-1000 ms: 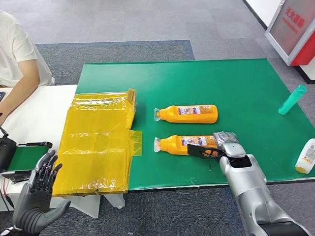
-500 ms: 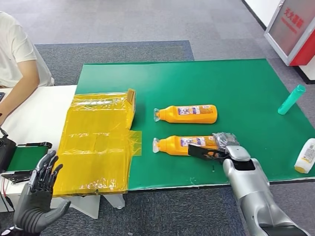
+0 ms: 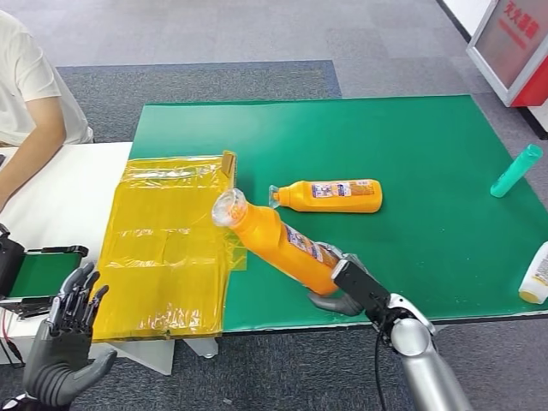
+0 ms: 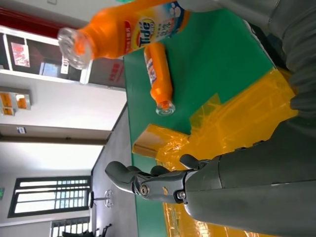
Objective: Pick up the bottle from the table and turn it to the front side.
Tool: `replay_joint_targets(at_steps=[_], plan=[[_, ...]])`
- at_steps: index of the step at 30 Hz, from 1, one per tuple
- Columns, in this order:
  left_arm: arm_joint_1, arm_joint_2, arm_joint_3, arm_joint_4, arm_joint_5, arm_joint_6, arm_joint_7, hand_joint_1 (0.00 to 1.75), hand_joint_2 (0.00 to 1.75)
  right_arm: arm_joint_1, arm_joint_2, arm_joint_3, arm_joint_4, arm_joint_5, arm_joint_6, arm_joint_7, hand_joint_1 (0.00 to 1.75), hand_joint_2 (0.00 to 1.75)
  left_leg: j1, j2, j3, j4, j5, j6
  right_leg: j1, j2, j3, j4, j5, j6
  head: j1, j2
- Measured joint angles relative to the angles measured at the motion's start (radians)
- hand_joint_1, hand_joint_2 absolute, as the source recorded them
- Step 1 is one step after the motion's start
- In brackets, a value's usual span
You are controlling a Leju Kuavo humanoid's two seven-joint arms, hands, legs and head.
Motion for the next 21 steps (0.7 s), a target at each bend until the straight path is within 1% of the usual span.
replay_joint_targets(at_steps=[5,12,15,19,21], plan=[[0.000,0.002,-0.014,0.000,0.003,0.009,0.003,0.00,1.75,0.030,0.000,0.035,-0.079,-0.028,-0.002,0.009,1.75,1.75,0.000,0.000,0.000,0.000,-0.001,-0.001,0.000,0.000,-0.001,0.000,0.000,0.000,0.000,0.000],[-0.004,0.005,-0.032,0.002,0.021,0.015,0.014,0.00,1.75,0.063,0.005,0.064,-0.126,-0.038,-0.031,0.005,1.75,1.75,0.000,0.000,-0.001,0.000,-0.001,-0.001,0.000,0.000,-0.001,0.000,0.000,0.000,0.000,0.000],[-0.021,0.002,-0.044,0.002,0.056,0.028,0.026,0.00,1.75,0.081,0.026,0.069,-0.150,-0.068,-0.039,-0.004,1.75,1.75,0.000,0.000,-0.001,0.000,-0.001,-0.001,0.000,0.000,-0.001,0.000,0.000,0.000,0.000,0.000],[-0.071,-0.014,-0.059,0.016,0.119,0.057,0.076,0.00,1.75,0.090,0.066,0.084,-0.176,-0.144,-0.032,-0.019,1.75,1.75,0.000,0.000,-0.001,0.000,-0.001,-0.001,0.001,0.000,-0.001,0.000,0.000,0.000,0.000,0.000],[-0.092,-0.021,-0.069,0.024,0.130,0.063,0.086,0.00,1.75,0.091,0.081,0.092,-0.182,-0.164,-0.031,-0.023,1.75,1.75,0.000,0.000,-0.001,0.000,0.000,-0.001,0.001,0.000,-0.001,0.000,0.000,0.000,0.000,0.000]])
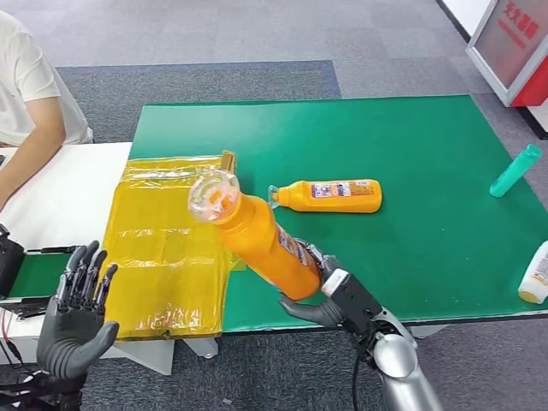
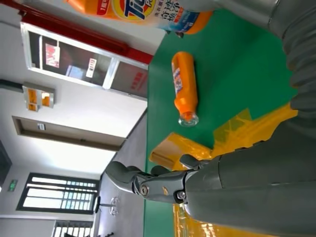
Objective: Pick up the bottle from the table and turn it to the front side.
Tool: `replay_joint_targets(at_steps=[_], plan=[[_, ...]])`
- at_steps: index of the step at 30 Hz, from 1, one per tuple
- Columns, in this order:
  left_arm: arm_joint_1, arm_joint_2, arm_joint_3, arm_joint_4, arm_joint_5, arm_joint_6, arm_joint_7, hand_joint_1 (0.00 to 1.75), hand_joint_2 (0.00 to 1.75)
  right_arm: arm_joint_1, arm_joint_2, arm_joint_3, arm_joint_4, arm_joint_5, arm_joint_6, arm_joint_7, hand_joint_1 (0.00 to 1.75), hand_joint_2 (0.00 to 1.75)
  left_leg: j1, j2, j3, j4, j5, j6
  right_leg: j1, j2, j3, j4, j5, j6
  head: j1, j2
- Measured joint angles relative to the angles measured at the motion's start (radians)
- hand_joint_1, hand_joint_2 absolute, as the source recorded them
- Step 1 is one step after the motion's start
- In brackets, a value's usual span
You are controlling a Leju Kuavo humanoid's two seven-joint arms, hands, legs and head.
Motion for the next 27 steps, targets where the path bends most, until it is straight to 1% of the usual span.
replay_joint_targets(at_steps=[5,11,16,21,23,25,27], plan=[[-0.047,-0.004,-0.042,0.025,0.002,0.023,0.016,0.00,1.75,-0.005,0.027,0.011,0.002,-0.060,-0.019,-0.010,1.75,1.75,0.000,0.000,0.000,0.000,0.000,0.001,0.000,0.000,0.000,0.000,0.000,0.000,0.000,0.000],[-0.128,0.009,-0.167,0.079,0.027,0.065,0.040,0.00,1.75,-0.026,0.053,0.044,0.033,-0.101,-0.062,-0.026,1.75,1.75,0.000,0.000,-0.001,0.000,0.001,0.001,0.000,0.000,0.000,0.000,0.000,0.000,0.000,0.000],[-0.161,0.027,-0.252,0.111,0.055,0.073,0.044,0.00,1.75,-0.034,0.059,0.066,0.053,-0.105,-0.085,-0.030,1.75,1.75,0.000,0.000,-0.001,0.000,0.001,0.001,0.000,0.000,0.000,0.000,0.000,0.000,0.000,0.000],[-0.202,0.042,-0.341,0.146,0.061,0.072,0.057,0.00,1.75,-0.049,0.060,0.091,0.085,-0.062,-0.135,-0.042,1.75,1.75,0.000,0.000,-0.001,0.000,0.001,0.001,0.000,0.000,-0.001,0.000,0.000,0.000,0.000,0.000],[-0.228,0.045,-0.379,0.164,0.039,0.065,0.049,0.00,1.75,-0.053,0.061,0.105,0.098,-0.028,-0.158,-0.065,1.75,1.75,0.000,0.000,-0.002,0.000,0.001,0.001,0.000,0.000,-0.001,0.000,0.000,0.000,0.000,0.000],[-0.248,0.045,-0.403,0.174,0.008,0.060,0.033,0.00,1.75,-0.055,0.061,0.115,0.105,-0.004,-0.173,-0.093,1.75,1.75,0.000,0.000,-0.003,0.000,0.001,0.001,0.000,0.000,-0.002,0.000,0.001,0.001,0.000,0.000],[-0.253,0.045,-0.410,0.175,-0.003,0.059,0.027,0.00,1.75,-0.056,0.062,0.117,0.105,0.002,-0.176,-0.101,1.75,1.75,0.000,0.000,-0.003,0.000,0.001,0.001,0.000,0.000,-0.002,0.000,0.001,0.001,0.000,0.000]])
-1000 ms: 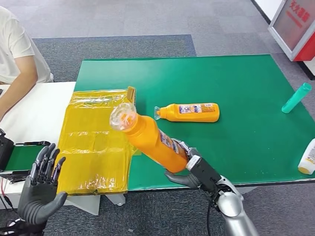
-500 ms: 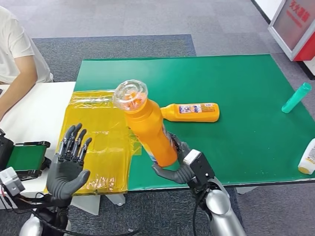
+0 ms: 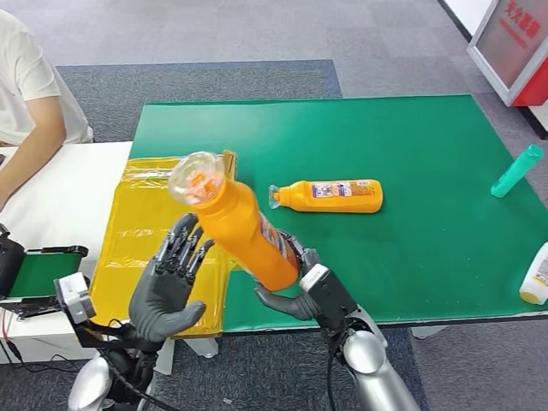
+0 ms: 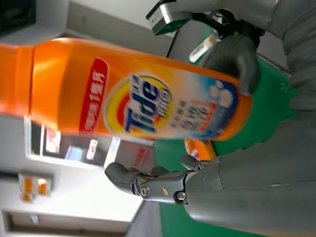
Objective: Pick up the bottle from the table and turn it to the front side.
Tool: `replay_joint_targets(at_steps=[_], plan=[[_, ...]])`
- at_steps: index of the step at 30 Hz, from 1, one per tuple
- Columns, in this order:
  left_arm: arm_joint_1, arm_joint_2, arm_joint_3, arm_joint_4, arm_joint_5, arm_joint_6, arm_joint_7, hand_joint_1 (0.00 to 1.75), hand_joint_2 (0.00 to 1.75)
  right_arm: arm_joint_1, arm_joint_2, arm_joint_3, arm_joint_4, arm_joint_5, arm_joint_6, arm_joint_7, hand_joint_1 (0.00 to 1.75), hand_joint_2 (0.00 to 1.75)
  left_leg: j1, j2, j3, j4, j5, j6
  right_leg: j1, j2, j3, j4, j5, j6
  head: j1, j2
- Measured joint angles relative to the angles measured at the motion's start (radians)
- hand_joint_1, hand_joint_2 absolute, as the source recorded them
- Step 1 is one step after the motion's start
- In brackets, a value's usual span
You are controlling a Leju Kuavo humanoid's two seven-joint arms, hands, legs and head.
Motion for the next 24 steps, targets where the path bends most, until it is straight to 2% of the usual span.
replay_joint_targets(at_steps=[1,5,6,9,14,24], plan=[[-0.001,0.000,-0.002,0.000,-0.002,0.000,0.000,0.00,1.75,0.000,0.000,0.001,0.000,0.001,-0.001,-0.001,1.75,1.75,0.000,0.000,0.000,0.000,0.000,0.000,0.000,0.000,0.000,0.000,0.000,0.000,0.000,0.000],[-0.109,-0.003,-0.086,-0.006,-0.060,0.078,0.063,0.00,1.75,-0.014,0.003,0.041,-0.067,0.093,-0.043,0.047,1.75,1.75,0.000,0.000,0.000,0.000,0.001,0.000,0.000,0.000,0.000,0.000,0.001,0.000,0.000,0.000],[-0.115,-0.003,-0.091,-0.007,-0.067,0.085,0.063,0.00,1.75,-0.012,0.003,0.046,-0.072,0.117,-0.057,0.044,1.75,1.75,0.000,0.000,0.000,0.000,0.001,0.000,0.000,0.000,0.000,0.000,0.001,0.000,0.000,0.000],[-0.125,-0.006,-0.105,-0.014,-0.101,0.118,0.056,0.00,1.75,0.000,0.003,0.053,-0.080,0.186,-0.090,0.030,1.75,1.75,0.000,0.000,0.000,0.000,0.001,0.000,0.000,0.000,-0.001,0.000,0.001,0.000,0.000,0.000],[-0.133,-0.011,-0.123,-0.026,-0.132,0.149,0.049,0.00,1.75,0.030,0.002,0.049,-0.101,0.237,-0.085,0.014,1.75,1.75,0.000,0.000,0.000,0.000,0.001,0.000,0.000,0.000,-0.001,0.000,0.000,0.000,0.000,0.000],[-0.134,-0.015,-0.133,-0.027,-0.133,0.157,0.046,0.00,1.75,0.048,0.002,0.045,-0.127,0.260,-0.077,0.008,1.75,1.75,0.000,0.000,0.000,0.000,0.001,0.000,0.000,0.000,-0.001,0.000,0.001,0.000,0.000,0.000]])
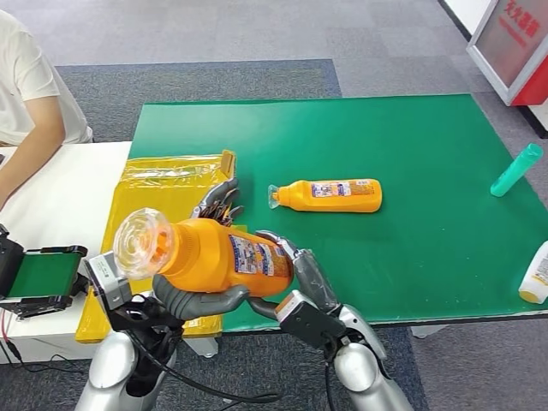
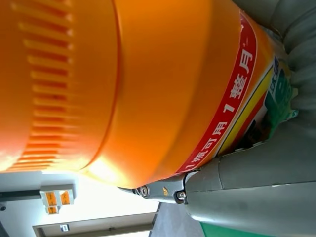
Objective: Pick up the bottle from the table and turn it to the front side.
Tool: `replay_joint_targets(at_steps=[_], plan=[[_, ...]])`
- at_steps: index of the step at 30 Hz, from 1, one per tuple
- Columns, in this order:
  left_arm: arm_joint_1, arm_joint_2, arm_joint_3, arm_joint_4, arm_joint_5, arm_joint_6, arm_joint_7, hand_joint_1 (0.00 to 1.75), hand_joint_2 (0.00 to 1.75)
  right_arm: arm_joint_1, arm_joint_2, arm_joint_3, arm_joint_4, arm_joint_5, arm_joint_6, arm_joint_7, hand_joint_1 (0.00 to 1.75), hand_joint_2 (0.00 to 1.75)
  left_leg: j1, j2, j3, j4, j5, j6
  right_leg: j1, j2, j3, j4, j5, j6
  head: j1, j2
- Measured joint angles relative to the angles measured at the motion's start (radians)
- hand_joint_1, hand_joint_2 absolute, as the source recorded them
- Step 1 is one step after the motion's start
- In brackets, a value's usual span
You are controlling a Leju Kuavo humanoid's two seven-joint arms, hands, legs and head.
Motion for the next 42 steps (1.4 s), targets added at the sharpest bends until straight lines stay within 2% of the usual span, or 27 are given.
replay_joint_targets(at_steps=[1,5,28,29,31,33,35,38,42], plan=[[0.000,-0.001,0.000,0.000,0.000,0.000,0.000,0.00,1.75,0.001,0.000,0.000,-0.001,0.000,0.000,0.000,1.75,1.75,0.000,0.000,0.000,0.000,0.000,0.000,0.000,0.000,0.000,0.000,0.000,0.000,0.000,0.000],[0.000,-0.001,0.000,0.000,0.000,0.000,0.000,1.75,1.75,0.006,0.000,0.000,-0.003,0.000,0.000,-0.002,1.75,1.75,0.000,0.000,0.000,0.000,0.000,0.000,0.000,0.000,0.000,0.000,0.000,0.000,0.000,0.000],[-0.005,-0.013,-0.006,0.000,-0.019,0.005,-0.011,1.75,1.75,0.029,-0.002,-0.023,-0.047,-0.050,0.001,-0.004,1.75,1.75,0.000,0.000,0.000,0.000,0.000,0.000,0.000,0.000,0.000,0.000,0.000,0.000,0.000,0.000],[-0.005,-0.013,-0.006,0.000,-0.035,0.014,-0.012,1.75,1.75,0.030,-0.002,-0.023,-0.049,-0.051,0.001,-0.002,1.69,1.75,0.000,0.000,-0.001,0.000,0.000,0.000,0.000,0.000,0.000,0.000,0.000,0.000,0.000,0.000],[-0.003,-0.015,-0.005,-0.003,-0.083,0.040,-0.014,1.75,1.75,0.034,-0.002,-0.024,-0.053,-0.053,0.000,0.004,1.22,1.75,0.000,0.000,-0.001,0.000,0.000,0.000,0.000,0.000,0.000,0.000,0.000,0.000,0.000,0.000],[0.003,-0.019,0.000,-0.014,-0.134,0.060,-0.011,1.75,1.75,0.040,-0.002,-0.025,-0.059,-0.057,-0.001,0.012,0.40,1.75,0.000,0.000,-0.001,0.000,0.000,0.000,0.000,0.000,0.000,0.000,0.000,0.000,0.000,0.000],[0.009,-0.022,0.014,-0.030,-0.187,0.078,-0.006,1.75,1.75,0.046,-0.002,-0.029,-0.068,-0.062,-0.002,0.024,0.00,1.75,0.000,0.000,-0.001,0.000,0.000,0.000,0.000,0.000,0.000,0.000,0.000,0.000,0.000,0.000],[0.011,-0.023,0.070,-0.058,-0.323,0.128,0.001,1.75,1.75,0.056,-0.003,-0.051,-0.088,-0.074,-0.002,0.041,0.00,1.75,0.000,0.000,-0.001,0.000,0.000,0.000,0.000,0.000,-0.001,0.000,0.000,0.000,0.000,0.000],[0.008,-0.021,0.150,-0.104,-0.629,0.212,0.017,1.75,1.75,0.076,-0.003,-0.081,-0.130,-0.076,-0.002,0.050,0.00,1.75,0.000,0.000,-0.001,0.000,0.001,-0.001,0.000,0.000,-0.001,0.001,0.000,0.000,0.000,0.000]])
